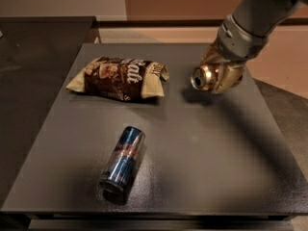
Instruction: Place orange can upright
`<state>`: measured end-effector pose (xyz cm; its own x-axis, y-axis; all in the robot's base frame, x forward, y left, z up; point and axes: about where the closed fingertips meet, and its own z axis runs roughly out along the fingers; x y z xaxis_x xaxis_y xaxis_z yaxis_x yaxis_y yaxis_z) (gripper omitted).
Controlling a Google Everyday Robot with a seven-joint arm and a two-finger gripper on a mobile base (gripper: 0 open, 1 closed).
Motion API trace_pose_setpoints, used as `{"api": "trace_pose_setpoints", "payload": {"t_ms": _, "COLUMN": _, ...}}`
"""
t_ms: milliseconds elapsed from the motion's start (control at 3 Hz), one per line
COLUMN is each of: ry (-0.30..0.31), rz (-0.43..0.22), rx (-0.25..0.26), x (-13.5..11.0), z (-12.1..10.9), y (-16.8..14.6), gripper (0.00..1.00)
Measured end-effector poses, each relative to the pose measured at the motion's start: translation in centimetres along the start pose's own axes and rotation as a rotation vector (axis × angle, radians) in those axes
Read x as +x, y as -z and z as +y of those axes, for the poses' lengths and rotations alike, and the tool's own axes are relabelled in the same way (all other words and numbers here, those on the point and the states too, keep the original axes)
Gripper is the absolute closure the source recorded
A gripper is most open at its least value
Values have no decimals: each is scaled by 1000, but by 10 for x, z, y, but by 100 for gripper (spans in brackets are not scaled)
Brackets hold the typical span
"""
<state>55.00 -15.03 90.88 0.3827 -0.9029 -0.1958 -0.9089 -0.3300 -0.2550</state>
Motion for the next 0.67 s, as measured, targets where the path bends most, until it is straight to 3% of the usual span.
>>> {"api": "trace_pose_setpoints", "payload": {"t_ms": 333, "ry": -226, "rz": -99, "rx": 42, "x": -9, "z": -3, "y": 7, "gripper": 100}}
{"api": "trace_pose_setpoints", "payload": {"t_ms": 667, "ry": -406, "rz": -203, "rx": 81, "x": -19, "z": -11, "y": 15, "gripper": 100}}
